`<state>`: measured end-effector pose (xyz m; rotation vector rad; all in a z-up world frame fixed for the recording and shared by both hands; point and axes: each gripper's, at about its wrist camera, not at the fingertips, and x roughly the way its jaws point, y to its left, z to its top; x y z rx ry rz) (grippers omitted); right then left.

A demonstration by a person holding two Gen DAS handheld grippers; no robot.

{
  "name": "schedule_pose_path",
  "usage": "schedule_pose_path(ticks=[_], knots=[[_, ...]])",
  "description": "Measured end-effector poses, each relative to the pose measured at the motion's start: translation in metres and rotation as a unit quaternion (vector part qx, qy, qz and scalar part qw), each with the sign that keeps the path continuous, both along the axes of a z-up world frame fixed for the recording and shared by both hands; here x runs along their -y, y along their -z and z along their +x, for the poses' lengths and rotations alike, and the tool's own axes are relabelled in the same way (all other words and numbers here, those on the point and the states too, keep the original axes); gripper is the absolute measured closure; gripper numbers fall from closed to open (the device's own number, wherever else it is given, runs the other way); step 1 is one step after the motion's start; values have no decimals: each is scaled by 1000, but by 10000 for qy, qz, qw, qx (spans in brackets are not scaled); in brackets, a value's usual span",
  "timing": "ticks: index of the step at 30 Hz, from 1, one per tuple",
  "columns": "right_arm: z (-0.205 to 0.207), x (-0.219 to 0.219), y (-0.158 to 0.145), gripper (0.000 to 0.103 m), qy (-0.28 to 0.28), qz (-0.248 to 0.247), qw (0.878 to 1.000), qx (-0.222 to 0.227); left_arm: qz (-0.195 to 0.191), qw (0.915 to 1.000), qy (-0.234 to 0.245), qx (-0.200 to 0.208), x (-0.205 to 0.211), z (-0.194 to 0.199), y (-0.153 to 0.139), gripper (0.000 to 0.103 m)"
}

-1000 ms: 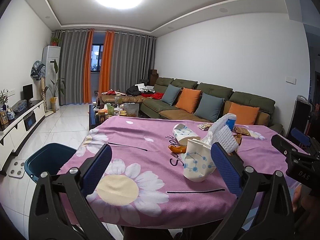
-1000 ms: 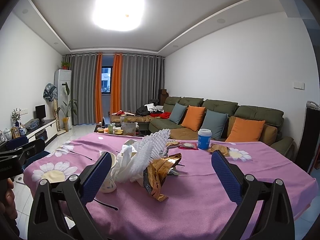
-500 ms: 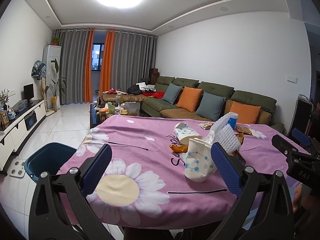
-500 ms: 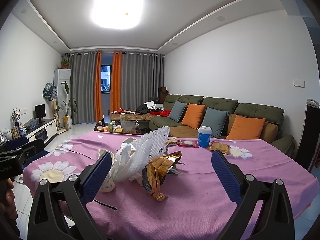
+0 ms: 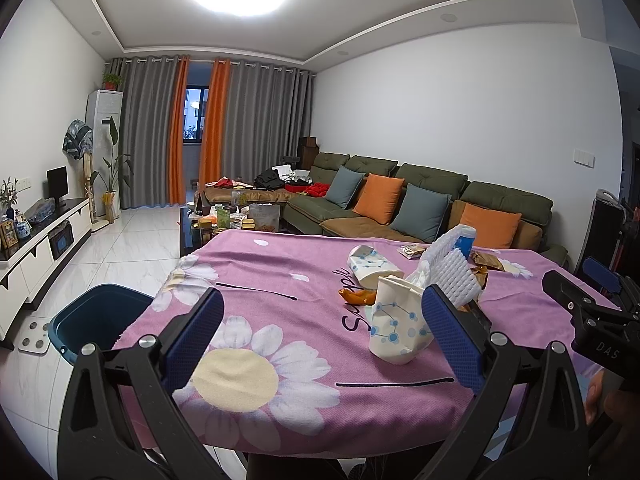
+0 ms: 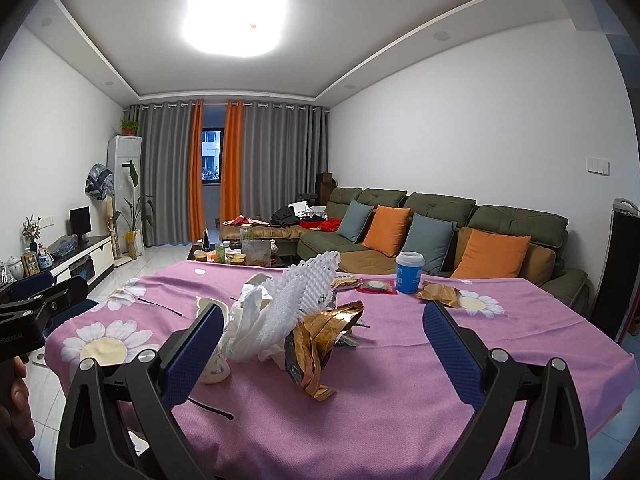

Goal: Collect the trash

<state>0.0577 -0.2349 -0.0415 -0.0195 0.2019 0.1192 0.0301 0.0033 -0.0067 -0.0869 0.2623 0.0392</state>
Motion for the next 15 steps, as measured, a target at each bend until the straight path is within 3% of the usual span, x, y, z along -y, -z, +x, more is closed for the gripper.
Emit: schedule_pose_path(ticks=[15], knots=[[0, -1, 1, 7, 0, 10, 10000, -8, 0, 10000, 6, -3, -1, 1, 2, 6]])
